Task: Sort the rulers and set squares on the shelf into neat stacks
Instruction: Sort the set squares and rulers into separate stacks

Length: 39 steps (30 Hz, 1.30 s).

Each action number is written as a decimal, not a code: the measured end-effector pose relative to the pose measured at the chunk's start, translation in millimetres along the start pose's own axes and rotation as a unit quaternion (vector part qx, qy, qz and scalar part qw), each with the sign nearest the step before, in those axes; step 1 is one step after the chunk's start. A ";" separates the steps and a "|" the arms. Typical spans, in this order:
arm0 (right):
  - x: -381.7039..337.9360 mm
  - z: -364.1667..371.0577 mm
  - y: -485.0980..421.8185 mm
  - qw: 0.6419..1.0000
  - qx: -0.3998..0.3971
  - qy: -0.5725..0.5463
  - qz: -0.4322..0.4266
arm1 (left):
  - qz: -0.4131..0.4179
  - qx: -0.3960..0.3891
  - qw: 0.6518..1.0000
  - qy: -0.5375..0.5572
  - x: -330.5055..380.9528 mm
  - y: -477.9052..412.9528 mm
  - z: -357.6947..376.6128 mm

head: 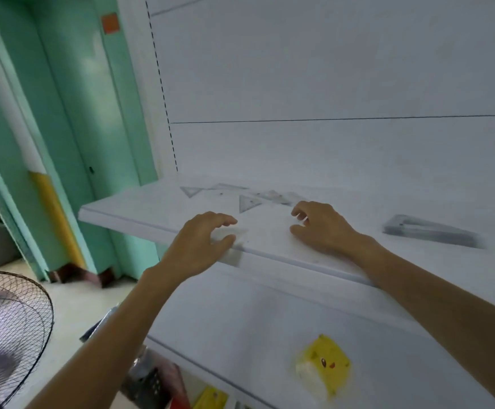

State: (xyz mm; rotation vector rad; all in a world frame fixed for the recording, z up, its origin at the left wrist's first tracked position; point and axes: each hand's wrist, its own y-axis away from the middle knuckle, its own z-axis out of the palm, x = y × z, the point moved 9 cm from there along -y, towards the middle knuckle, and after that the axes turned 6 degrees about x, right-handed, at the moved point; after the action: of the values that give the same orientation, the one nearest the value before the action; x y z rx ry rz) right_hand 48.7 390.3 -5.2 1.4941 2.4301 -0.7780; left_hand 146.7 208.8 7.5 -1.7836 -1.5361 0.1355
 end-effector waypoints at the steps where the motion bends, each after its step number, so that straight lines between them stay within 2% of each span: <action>1: -1.9 4.2 -5.2 1.000 -0.006 0.012 0.002 | 0.000 -0.002 1.000 0.005 -7.9 -3.7 -0.7; 9: 14.2 8.3 -70.4 0.997 -0.017 0.078 0.019 | -0.003 0.022 0.997 0.076 -50.6 -60.9 20.2; 15: 44.3 20.3 -126.9 0.991 -0.043 0.115 0.046 | 0.050 -0.111 0.993 0.000 -65.9 -113.7 83.3; 20: 62.4 37.4 -149.7 0.989 -0.078 0.108 0.066 | 0.061 -0.204 0.977 -0.009 -83.4 -145.6 117.0; 24: 64.0 41.7 -156.7 0.990 -0.075 0.106 0.057 | 0.034 -0.263 0.964 -0.015 -97.6 -149.4 134.5; 31: 48.5 39.1 -148.6 0.993 -0.032 0.107 0.040 | 0.053 -0.248 0.964 -0.082 -100.6 -138.2 111.2; 36: 23.4 35.4 -135.1 0.967 0.020 0.256 -0.009 | 0.088 -0.240 0.955 -0.151 -96.5 -125.8 91.8; 39: 7.2 29.0 -126.2 0.954 0.060 0.291 -0.029 | 0.091 -0.235 0.960 -0.124 -94.1 -112.6 83.1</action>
State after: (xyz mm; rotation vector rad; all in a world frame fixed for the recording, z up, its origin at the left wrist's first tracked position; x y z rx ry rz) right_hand -68.0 335.8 9.7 1.9273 2.8918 -0.5573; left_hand -13.2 163.0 -19.8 -2.3601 -1.6734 0.0899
